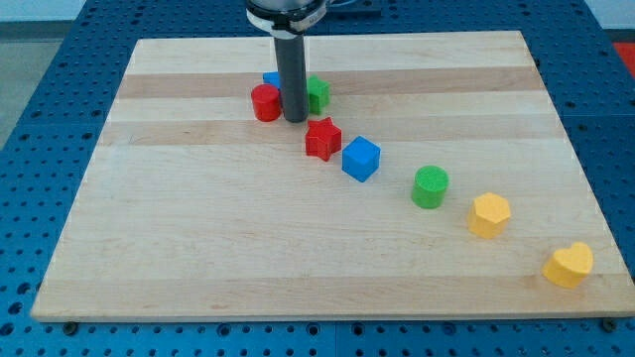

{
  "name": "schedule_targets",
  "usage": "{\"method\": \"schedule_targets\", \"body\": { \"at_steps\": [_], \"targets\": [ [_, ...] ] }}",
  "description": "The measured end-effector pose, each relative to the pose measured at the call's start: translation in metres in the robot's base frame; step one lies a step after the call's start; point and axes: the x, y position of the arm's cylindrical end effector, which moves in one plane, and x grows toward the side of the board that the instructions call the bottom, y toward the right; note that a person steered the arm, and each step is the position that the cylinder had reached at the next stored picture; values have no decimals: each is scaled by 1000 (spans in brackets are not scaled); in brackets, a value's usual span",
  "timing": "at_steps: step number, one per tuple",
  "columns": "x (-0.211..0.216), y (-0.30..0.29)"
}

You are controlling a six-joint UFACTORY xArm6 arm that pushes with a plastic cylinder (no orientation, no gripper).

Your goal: Slightly move blue cube towards diagonally

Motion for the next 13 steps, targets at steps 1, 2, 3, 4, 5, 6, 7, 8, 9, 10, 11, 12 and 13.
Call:
{"method": "schedule_targets", "body": {
  "at_steps": [1,2,3,4,5,6,7,8,9,10,11,12,13],
  "targets": [
    [7,-5],
    [17,-7],
    [17,-17],
    [16,-38],
    [16,-57],
    [8,-66],
    [-22,-67],
    [-53,-67],
    [-74,-73],
    [-84,-60],
    [-85,-23],
    [-85,9],
    [-85,40]
  ]
}}
